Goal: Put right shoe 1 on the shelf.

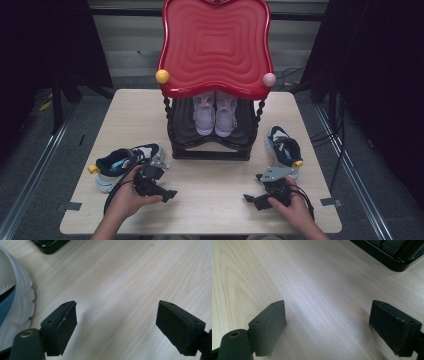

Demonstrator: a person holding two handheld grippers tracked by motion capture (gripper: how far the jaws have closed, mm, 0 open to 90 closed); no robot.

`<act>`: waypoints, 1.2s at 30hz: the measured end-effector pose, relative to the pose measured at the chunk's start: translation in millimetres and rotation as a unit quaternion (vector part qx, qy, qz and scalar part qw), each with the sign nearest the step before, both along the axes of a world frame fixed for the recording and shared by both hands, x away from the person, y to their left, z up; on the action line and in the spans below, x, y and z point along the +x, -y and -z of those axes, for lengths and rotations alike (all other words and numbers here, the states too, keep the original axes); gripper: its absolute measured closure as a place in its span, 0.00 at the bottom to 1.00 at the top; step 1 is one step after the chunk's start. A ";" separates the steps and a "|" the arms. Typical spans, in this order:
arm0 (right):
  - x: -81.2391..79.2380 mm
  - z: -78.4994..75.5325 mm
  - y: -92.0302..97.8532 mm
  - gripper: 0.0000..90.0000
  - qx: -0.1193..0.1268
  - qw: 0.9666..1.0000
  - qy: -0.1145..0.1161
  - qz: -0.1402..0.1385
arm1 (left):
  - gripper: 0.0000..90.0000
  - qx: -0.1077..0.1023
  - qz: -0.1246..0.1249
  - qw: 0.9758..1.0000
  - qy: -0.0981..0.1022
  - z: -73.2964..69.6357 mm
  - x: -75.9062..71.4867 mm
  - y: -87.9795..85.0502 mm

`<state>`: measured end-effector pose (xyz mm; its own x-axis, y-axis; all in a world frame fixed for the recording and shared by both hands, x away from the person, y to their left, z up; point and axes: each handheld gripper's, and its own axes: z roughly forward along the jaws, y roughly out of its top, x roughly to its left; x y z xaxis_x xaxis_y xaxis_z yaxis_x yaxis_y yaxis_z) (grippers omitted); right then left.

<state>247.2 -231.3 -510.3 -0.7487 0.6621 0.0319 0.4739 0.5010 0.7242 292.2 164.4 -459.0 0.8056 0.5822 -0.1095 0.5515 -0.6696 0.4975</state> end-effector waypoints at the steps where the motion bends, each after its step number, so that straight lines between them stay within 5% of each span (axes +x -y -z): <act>1: 0.0 0.0 0.0 0.15 0.000 1.000 0.000 0.000 | 0.19 0.002 -0.001 1.000 -0.003 -0.7 -0.6 -0.9; 15: 0.0 0.0 0.0 0.15 0.000 1.000 0.000 0.000 | 0.20 0.046 0.014 0.999 -0.010 -15.6 3.9 -14.0; 36: 0.1 0.0 0.0 0.15 0.000 1.000 0.001 -0.001 | 0.20 0.008 -0.029 0.998 0.052 -45.6 9.0 -47.0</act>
